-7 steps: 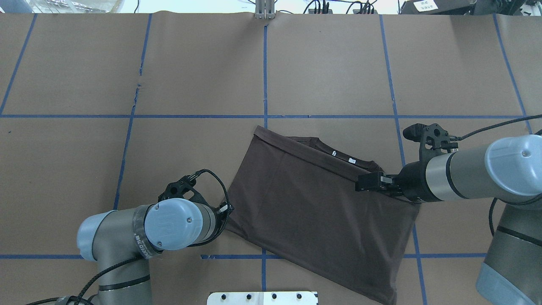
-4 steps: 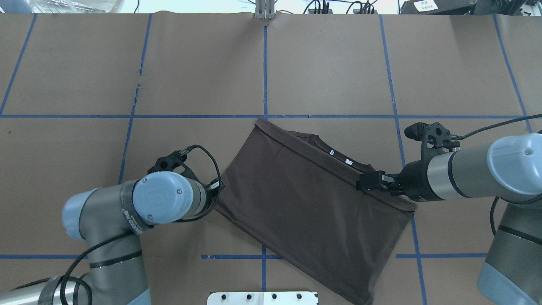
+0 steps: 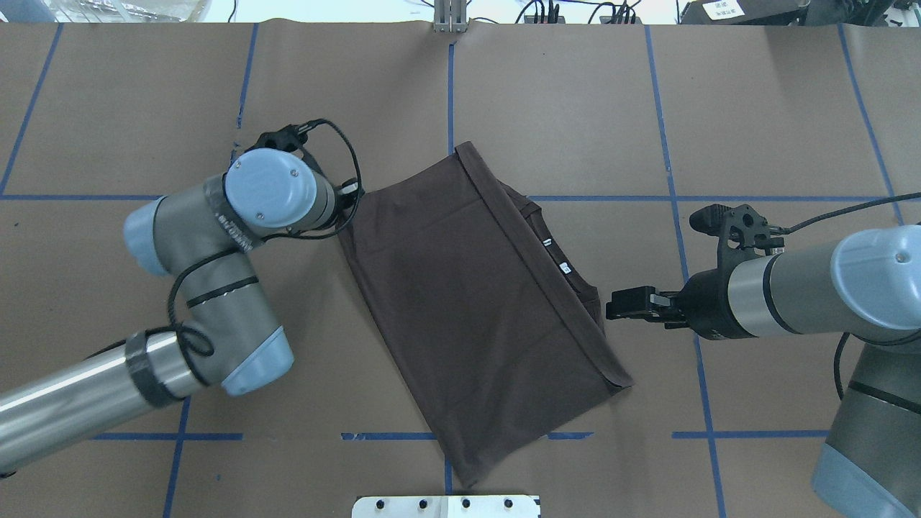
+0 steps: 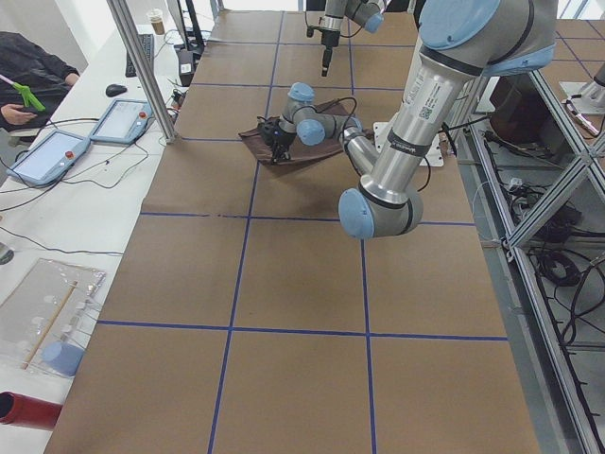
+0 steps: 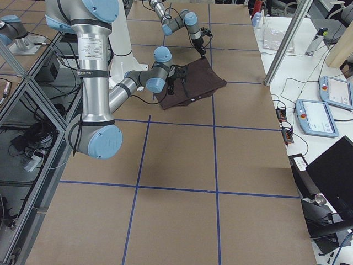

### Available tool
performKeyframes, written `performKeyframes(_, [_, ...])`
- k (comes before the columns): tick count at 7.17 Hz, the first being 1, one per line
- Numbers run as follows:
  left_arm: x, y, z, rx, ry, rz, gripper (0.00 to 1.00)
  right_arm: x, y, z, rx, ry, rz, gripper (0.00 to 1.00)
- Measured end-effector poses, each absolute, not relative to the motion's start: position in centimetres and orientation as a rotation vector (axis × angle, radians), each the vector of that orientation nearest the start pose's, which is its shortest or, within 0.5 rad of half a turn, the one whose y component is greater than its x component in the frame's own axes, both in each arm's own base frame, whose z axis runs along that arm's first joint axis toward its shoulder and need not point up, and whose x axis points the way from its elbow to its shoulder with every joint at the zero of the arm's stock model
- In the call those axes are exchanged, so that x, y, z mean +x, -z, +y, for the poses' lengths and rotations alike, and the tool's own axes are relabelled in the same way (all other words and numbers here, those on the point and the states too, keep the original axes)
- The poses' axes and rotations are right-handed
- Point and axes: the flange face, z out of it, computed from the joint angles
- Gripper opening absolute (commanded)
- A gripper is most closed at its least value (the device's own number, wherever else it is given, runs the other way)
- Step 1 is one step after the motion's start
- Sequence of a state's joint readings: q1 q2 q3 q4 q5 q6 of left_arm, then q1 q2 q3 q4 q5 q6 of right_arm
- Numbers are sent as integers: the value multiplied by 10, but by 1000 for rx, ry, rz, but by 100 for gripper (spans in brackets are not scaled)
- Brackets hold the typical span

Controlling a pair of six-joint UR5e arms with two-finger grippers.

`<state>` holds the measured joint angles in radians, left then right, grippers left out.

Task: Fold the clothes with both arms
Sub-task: 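Push the shirt's near corner with the left gripper while the right gripper holds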

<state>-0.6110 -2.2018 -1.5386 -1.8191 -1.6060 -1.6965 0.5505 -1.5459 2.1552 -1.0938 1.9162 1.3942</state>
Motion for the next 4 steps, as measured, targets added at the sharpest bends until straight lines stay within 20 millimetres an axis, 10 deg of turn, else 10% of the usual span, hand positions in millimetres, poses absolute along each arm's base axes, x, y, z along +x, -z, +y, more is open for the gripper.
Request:
performKeyframes(2, [537,-268,-597,264,633,882,0,-341,-319,-328,95,-150,-1113,100])
performKeyframes(4, [557,-266,-628,310,605,934,0,-341,-319,-328,96,-151,-1113,100])
